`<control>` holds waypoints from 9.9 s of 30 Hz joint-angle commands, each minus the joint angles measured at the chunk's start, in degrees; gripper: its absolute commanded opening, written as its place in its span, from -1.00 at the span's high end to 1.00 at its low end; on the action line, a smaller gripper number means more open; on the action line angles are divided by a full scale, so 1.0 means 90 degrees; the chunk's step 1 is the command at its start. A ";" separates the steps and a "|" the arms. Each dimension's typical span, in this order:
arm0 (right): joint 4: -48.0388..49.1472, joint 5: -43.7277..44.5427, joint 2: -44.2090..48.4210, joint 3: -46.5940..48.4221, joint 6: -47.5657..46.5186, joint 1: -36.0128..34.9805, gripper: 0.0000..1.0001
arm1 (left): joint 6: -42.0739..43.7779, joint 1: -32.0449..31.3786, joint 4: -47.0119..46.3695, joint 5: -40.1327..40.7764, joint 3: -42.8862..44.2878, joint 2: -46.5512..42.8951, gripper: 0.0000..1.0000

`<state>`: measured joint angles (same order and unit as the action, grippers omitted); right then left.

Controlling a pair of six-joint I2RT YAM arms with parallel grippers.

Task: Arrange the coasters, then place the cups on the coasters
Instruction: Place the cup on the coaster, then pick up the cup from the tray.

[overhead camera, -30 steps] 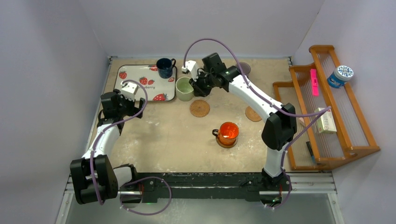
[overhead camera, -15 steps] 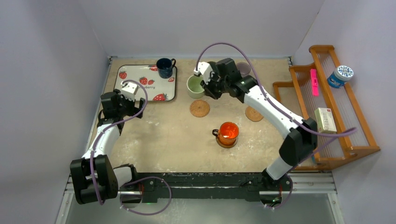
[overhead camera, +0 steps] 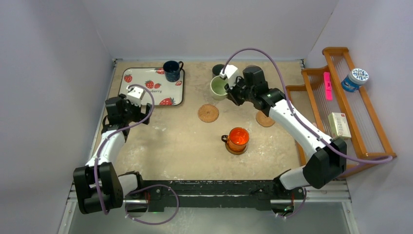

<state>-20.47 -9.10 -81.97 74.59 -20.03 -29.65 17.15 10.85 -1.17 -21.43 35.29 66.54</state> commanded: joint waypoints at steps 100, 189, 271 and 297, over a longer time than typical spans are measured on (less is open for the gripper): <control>0.1015 -0.1773 0.0806 -0.2999 -0.0633 0.4293 1.00 | -0.0011 0.0025 -0.0211 -0.0773 -0.0043 0.0372 -1.00; 0.0780 -0.1904 0.0340 -0.2953 -0.1163 0.4760 1.00 | 0.0115 0.0023 -0.0505 -0.0666 -0.0706 -0.0148 -1.00; -0.0912 -0.2198 0.2115 -0.2656 -0.1677 0.4765 -0.98 | 0.0285 -0.0206 0.0316 -0.0103 0.0816 0.0042 -1.00; -0.1173 -0.2363 0.2679 -0.2894 -0.1416 0.4761 -0.98 | 0.0556 -0.2300 0.2676 0.1077 0.9137 0.6430 -1.00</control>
<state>-30.20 -28.25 -59.16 48.64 -33.50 13.10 21.69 -8.58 17.15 -10.22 107.04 118.65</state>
